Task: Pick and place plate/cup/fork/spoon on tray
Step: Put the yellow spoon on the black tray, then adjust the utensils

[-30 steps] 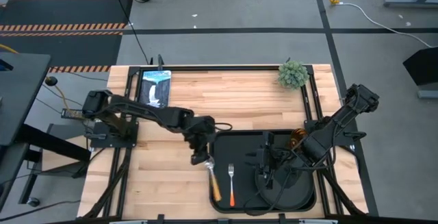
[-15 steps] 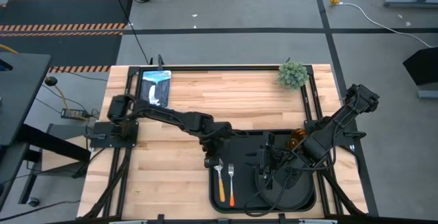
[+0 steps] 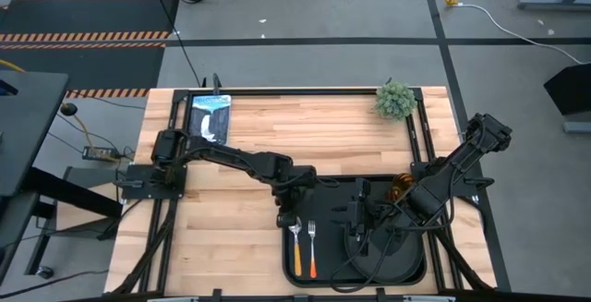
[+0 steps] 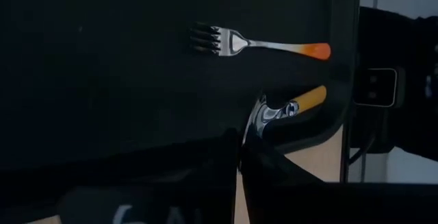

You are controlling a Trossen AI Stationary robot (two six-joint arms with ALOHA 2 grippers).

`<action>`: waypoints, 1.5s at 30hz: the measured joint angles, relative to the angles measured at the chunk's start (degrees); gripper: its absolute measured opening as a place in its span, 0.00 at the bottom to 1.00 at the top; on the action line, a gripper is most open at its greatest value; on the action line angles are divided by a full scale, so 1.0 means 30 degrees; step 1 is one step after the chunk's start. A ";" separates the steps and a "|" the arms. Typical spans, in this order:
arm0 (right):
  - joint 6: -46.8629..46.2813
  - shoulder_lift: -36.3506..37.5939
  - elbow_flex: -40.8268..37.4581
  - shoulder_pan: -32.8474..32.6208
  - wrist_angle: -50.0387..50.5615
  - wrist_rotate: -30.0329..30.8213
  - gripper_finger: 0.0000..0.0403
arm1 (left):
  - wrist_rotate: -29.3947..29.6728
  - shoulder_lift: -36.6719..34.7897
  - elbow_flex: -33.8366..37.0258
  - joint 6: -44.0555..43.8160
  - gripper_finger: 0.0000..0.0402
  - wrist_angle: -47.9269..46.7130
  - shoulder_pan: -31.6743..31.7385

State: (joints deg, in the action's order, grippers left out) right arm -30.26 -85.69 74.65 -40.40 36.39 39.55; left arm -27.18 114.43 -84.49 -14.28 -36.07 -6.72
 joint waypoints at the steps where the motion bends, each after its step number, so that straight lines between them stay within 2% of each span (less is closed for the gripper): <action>1: 0.0008 0.0000 -0.0002 0.0000 -0.0005 -0.0002 0.33 | 0.0041 0.0000 0.0007 0.0047 0.03 0.0027 0.0000; 12: -0.0026 0.0000 -0.0007 0.0000 -0.0264 0.0004 0.33 | 0.0437 0.0007 0.0007 0.0911 0.04 0.0390 -0.0147; 16: -0.0042 0.0000 -0.0007 0.0000 -0.0264 0.0001 0.33 | 0.1520 0.0036 0.0016 0.1244 0.10 0.0310 -0.0379; 25: -0.0038 0.0000 -0.0007 0.0000 -0.0264 0.0007 0.33 | 0.1980 0.0036 0.0022 0.1495 0.24 0.0310 -0.0343; 33: 0.0272 0.0000 -0.0010 -0.0013 -0.0141 0.0040 0.33 | 0.2341 -0.0095 0.0029 0.3050 0.23 -0.0517 -0.0427; 35: 0.0499 0.0000 -0.0015 -0.0120 0.0376 0.0395 0.33 | 0.3129 -0.0379 0.0037 0.3662 0.22 -0.1253 -0.0638; 41: 0.0547 0.0077 -0.0857 -0.0133 0.0937 0.1727 0.33 | 0.7256 -0.2174 0.0203 0.5012 0.16 -0.3674 -0.2013; 45: -0.0074 0.0200 -0.1669 0.0116 0.0907 0.2110 0.33 | 0.8450 -0.4085 0.1834 0.5218 0.13 -0.2918 -0.2915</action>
State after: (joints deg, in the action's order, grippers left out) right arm -30.48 -85.09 69.65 -40.05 39.11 45.88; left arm -1.83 102.18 -78.99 1.37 -44.83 -15.46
